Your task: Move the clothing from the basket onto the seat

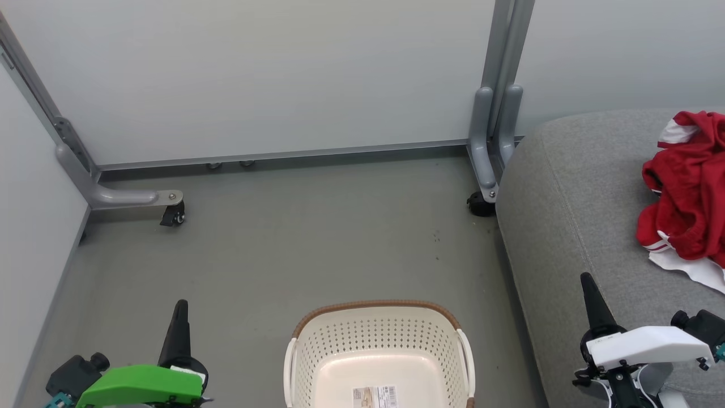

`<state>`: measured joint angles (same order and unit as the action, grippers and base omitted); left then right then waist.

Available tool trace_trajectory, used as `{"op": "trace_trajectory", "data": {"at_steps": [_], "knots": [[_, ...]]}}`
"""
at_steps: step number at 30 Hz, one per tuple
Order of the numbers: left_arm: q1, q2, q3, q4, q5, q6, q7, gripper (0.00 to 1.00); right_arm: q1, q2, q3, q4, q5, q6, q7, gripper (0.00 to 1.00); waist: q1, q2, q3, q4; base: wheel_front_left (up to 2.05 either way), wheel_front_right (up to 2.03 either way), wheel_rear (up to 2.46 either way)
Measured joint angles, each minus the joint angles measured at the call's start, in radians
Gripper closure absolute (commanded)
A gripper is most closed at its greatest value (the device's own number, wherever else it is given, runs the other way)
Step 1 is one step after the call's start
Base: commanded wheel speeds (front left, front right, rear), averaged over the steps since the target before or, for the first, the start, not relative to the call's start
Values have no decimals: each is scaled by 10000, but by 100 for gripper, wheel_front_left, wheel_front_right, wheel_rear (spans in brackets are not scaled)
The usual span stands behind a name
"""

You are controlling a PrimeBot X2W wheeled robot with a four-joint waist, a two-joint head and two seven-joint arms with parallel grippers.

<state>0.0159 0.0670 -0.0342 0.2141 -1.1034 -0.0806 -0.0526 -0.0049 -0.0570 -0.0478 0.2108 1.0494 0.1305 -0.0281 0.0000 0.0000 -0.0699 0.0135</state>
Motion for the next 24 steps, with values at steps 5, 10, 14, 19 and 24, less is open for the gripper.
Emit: {"op": "trace_trajectory", "data": {"at_steps": [5, 10, 14, 19, 24], "knots": [[-115, 6, 107, 38, -529, -65, 151, 100, -48, 12, -63, 46, 571, 0, 138, 100, 0, 0, 58, -11, 0, 0, 0], [-225, 8, 236, 71, -1009, -86, 259, 100, -194, 25, -119, 71, 1072, 0, 270, 100, 0, 0, 112, -20, 0, 0, 0], [-287, 10, 316, 90, -1404, -128, 355, 100, -219, 33, -171, 94, 1473, 0, 364, 100, 0, 0, 156, -28, 0, 0, 0], [-401, 10, 408, 119, -1843, -165, 520, 100, -322, 36, -234, 115, 1958, 0, 493, 100, 0, 0, 213, -39, 0, 0, 0], [-489, 10, 523, 136, -2259, -217, 619, 100, -408, 42, -286, 138, 2401, 0, 616, 100, 0, 0, 267, -49, 0, 0, 0]]}}
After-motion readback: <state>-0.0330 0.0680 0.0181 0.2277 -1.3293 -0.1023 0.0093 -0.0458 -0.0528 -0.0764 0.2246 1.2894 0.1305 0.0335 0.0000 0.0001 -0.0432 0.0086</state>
